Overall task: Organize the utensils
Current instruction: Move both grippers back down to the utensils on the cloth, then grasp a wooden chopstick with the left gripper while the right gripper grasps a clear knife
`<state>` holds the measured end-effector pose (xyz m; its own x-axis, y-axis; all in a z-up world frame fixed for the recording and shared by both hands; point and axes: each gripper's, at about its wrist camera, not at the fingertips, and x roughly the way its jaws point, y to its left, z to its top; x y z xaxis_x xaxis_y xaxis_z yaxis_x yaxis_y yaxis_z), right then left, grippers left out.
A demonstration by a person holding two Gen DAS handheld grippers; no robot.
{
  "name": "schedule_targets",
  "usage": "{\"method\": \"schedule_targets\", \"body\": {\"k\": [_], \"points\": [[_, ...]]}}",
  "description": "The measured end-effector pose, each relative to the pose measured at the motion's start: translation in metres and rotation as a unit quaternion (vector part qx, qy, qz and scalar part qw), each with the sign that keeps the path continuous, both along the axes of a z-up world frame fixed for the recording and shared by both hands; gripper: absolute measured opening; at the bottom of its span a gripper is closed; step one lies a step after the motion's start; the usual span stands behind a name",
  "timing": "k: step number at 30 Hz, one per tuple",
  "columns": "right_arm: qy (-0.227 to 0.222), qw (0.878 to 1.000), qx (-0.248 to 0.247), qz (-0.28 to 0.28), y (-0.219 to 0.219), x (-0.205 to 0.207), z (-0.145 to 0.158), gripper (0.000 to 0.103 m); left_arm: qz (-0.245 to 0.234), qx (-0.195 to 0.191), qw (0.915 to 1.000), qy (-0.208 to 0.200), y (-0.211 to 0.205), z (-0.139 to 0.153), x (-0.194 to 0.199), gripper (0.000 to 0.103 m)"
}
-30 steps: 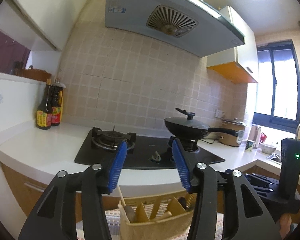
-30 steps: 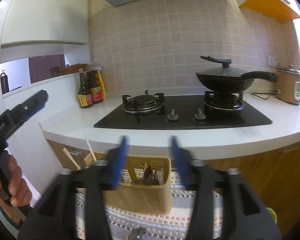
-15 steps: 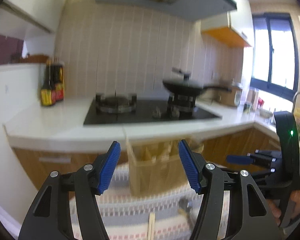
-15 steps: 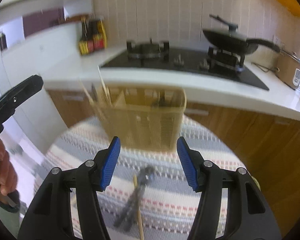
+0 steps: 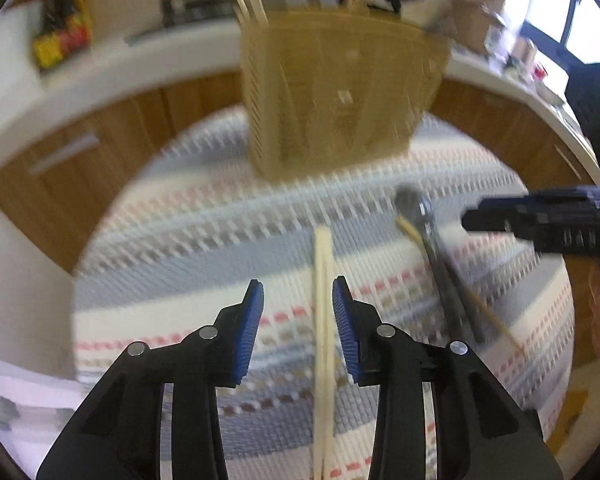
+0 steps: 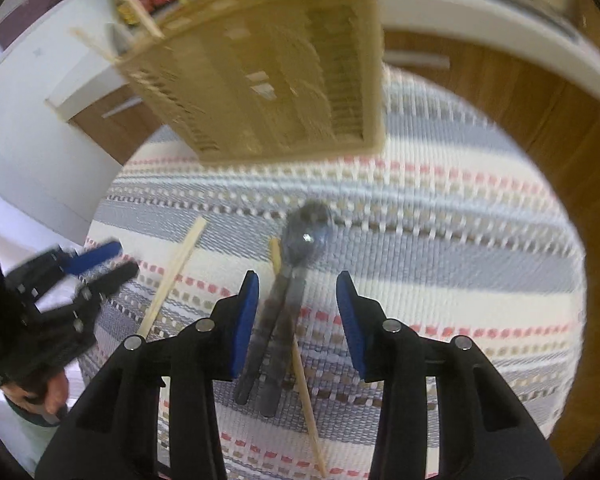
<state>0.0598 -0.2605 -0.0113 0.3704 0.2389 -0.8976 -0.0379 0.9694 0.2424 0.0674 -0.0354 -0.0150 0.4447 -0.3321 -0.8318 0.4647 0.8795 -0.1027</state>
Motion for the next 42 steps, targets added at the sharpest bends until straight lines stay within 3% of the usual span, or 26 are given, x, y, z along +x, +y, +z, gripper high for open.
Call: {"method": "schedule_targets", "body": {"k": [3,7,16,26,30,37,40,42], "points": [[0.025,0.999,0.027,-0.002,-0.005,0.007,-0.014,0.033,-0.018,0.012,0.9996,0.018,-0.004,-0.012,0.004,0.034],[0.043,0.999,0.024,0.001,-0.003,0.014,-0.025,0.024,-0.029,0.022,0.9988,0.033,-0.008,-0.018,0.005,0.034],[0.048,0.998,-0.017,0.027,0.014,0.009,-0.032,0.022,-0.028,0.049,0.9976,0.039,-0.019,-0.025,0.007,0.031],[0.060,0.996,-0.054,0.046,0.052,0.034,-0.038,0.019,-0.032,0.070,0.9961,0.043,-0.040,-0.029,0.017,0.032],[0.063,0.996,-0.037,0.057,0.054,0.034,-0.037,0.013,-0.036,0.076,0.9956,0.042,-0.047,-0.029,0.020,0.032],[0.053,0.996,-0.042,0.055,0.032,0.023,-0.026,0.013,-0.040,0.072,0.9959,0.039,-0.054,-0.028,0.019,0.033],[0.051,0.997,-0.020,0.049,0.029,0.023,-0.026,0.013,-0.039,0.069,0.9961,0.039,-0.052,-0.029,0.020,0.033],[0.057,0.996,-0.036,0.051,0.032,0.027,-0.028,0.013,-0.040,0.070,0.9960,0.039,-0.053,-0.029,0.020,0.033]]}}
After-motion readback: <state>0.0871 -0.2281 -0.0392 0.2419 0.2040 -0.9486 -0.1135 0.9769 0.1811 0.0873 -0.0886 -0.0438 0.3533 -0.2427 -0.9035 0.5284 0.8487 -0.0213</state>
